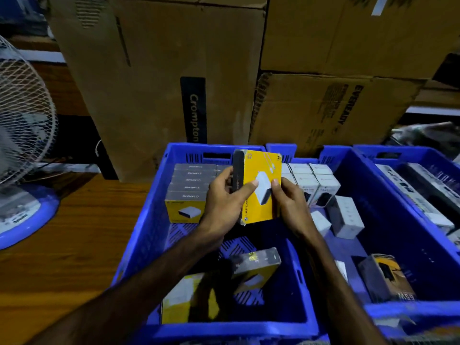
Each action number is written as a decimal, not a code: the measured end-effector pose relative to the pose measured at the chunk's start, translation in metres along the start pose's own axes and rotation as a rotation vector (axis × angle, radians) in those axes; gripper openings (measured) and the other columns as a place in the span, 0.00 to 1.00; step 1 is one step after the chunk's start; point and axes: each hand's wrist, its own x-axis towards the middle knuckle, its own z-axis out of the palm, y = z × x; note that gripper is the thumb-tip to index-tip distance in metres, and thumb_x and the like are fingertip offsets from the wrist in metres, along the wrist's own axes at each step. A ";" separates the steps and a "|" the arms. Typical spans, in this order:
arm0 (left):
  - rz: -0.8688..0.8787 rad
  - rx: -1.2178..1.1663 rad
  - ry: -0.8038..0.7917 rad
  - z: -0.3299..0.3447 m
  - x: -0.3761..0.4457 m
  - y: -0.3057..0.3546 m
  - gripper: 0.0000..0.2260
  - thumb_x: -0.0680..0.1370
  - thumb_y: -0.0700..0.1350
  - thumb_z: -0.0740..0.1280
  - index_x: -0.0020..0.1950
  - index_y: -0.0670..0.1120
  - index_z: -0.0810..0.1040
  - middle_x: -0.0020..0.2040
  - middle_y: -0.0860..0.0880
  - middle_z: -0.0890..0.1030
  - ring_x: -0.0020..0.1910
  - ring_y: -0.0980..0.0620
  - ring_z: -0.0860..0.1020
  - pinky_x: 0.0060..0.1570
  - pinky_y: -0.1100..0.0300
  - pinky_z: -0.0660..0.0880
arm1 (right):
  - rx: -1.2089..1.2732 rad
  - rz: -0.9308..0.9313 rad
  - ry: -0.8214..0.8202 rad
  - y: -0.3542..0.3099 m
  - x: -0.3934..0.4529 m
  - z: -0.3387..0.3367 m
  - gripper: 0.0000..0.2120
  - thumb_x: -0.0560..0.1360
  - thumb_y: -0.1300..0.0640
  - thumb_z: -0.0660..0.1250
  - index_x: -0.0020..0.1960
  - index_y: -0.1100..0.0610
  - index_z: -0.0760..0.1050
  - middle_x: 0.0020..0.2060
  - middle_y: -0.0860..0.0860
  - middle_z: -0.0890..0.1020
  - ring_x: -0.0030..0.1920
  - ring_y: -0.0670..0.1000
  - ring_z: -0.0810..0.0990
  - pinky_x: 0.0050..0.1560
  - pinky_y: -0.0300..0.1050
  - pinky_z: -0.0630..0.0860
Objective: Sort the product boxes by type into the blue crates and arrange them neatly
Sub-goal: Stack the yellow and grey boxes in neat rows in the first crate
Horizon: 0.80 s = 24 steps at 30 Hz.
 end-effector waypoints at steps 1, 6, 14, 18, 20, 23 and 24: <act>0.038 0.029 -0.012 -0.005 0.003 0.002 0.10 0.79 0.44 0.75 0.59 0.53 0.82 0.53 0.52 0.88 0.51 0.53 0.86 0.53 0.50 0.84 | 0.015 0.007 -0.011 -0.001 -0.001 0.000 0.19 0.83 0.41 0.62 0.53 0.54 0.83 0.47 0.48 0.88 0.48 0.51 0.86 0.51 0.55 0.81; 0.239 0.384 -0.089 -0.038 0.027 0.011 0.16 0.73 0.53 0.76 0.60 0.58 0.81 0.52 0.58 0.86 0.51 0.57 0.83 0.53 0.51 0.81 | 0.028 0.059 0.012 0.000 0.002 0.001 0.28 0.79 0.30 0.59 0.53 0.49 0.87 0.50 0.50 0.89 0.56 0.53 0.87 0.65 0.60 0.78; 0.374 1.085 -0.347 -0.063 0.044 0.005 0.26 0.74 0.59 0.71 0.70 0.52 0.78 0.62 0.48 0.82 0.62 0.45 0.79 0.62 0.45 0.76 | -0.010 0.092 0.207 0.002 0.001 0.000 0.34 0.78 0.27 0.55 0.54 0.53 0.85 0.49 0.51 0.89 0.53 0.52 0.87 0.64 0.60 0.79; 0.435 1.217 -0.461 -0.060 0.048 -0.013 0.20 0.77 0.56 0.73 0.67 0.52 0.78 0.60 0.49 0.83 0.59 0.45 0.80 0.56 0.45 0.79 | -0.110 0.073 0.235 -0.002 -0.004 0.000 0.30 0.85 0.37 0.53 0.62 0.57 0.84 0.56 0.53 0.87 0.58 0.51 0.85 0.65 0.54 0.78; 0.457 1.232 -0.532 -0.055 0.056 -0.027 0.17 0.76 0.56 0.74 0.61 0.51 0.79 0.56 0.49 0.82 0.56 0.45 0.80 0.54 0.46 0.78 | -0.119 0.054 0.244 -0.003 -0.005 0.000 0.30 0.85 0.37 0.52 0.63 0.58 0.83 0.57 0.54 0.86 0.58 0.51 0.84 0.66 0.55 0.78; 0.495 1.229 -0.623 -0.045 0.065 -0.048 0.15 0.76 0.56 0.75 0.57 0.49 0.79 0.53 0.48 0.80 0.55 0.47 0.76 0.58 0.44 0.75 | -0.160 0.039 0.268 -0.001 -0.003 -0.001 0.35 0.80 0.32 0.50 0.62 0.55 0.84 0.59 0.56 0.84 0.61 0.54 0.82 0.68 0.59 0.75; 0.499 1.215 -0.633 -0.041 0.068 -0.057 0.16 0.76 0.56 0.75 0.59 0.49 0.79 0.54 0.47 0.79 0.56 0.47 0.74 0.59 0.45 0.74 | -0.168 0.045 0.275 0.000 -0.002 -0.001 0.35 0.79 0.30 0.49 0.62 0.54 0.84 0.59 0.56 0.84 0.62 0.55 0.81 0.69 0.59 0.74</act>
